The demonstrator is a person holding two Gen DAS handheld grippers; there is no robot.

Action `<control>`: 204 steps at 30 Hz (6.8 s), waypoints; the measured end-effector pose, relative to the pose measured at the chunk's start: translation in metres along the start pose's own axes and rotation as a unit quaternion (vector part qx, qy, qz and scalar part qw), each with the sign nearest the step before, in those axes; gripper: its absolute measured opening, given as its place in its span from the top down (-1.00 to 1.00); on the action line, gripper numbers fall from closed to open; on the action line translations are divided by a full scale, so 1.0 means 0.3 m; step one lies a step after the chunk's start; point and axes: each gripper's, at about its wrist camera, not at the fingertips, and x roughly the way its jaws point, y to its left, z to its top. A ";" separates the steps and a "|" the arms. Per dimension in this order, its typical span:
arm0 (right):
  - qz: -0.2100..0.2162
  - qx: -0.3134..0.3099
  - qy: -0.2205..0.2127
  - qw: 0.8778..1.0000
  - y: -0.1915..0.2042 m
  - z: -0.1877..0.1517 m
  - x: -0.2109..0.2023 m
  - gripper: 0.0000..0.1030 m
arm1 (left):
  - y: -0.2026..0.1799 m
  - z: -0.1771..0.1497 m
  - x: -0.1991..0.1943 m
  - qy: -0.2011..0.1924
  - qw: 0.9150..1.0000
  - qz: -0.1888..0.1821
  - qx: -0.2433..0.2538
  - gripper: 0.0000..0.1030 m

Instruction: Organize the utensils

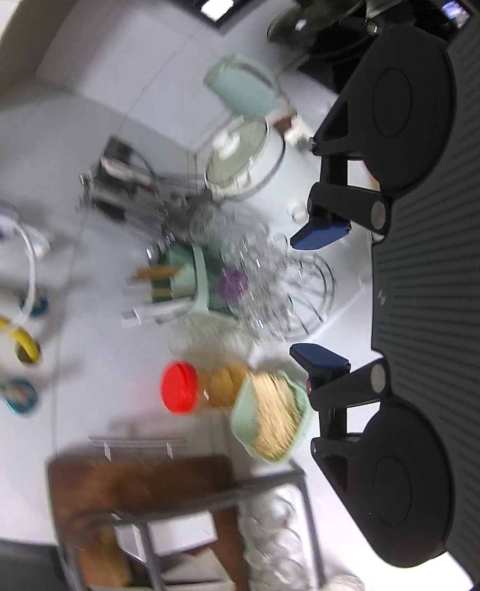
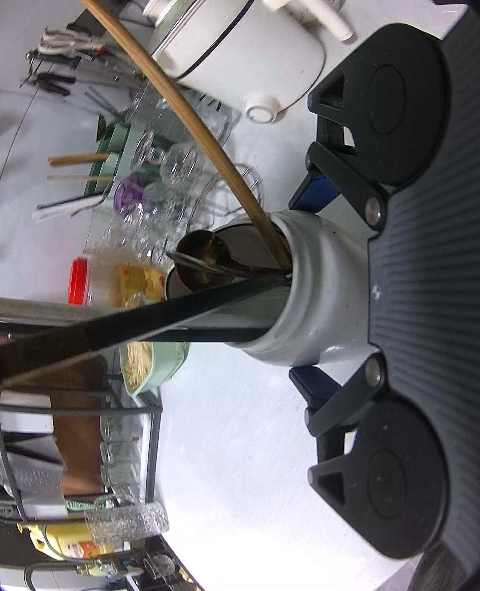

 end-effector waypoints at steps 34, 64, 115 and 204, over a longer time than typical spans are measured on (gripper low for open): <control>0.032 -0.020 0.009 0.999 -0.237 -0.085 -0.068 -0.77 | -0.048 -0.298 0.893 0.118 0.985 0.114 -0.054 0.29; 0.056 -0.040 0.002 0.998 -0.209 -0.065 -0.035 -0.77 | 0.024 -0.507 0.634 0.169 0.969 0.164 -0.071 0.91; 0.101 -0.076 -0.002 0.992 -0.091 0.012 0.040 -0.77 | 0.122 -0.534 0.601 0.101 0.983 0.139 -0.068 0.83; 0.068 -0.054 -0.007 0.996 0.009 -0.010 0.014 -0.77 | 0.059 -0.490 -0.162 0.071 0.985 0.115 -0.108 0.90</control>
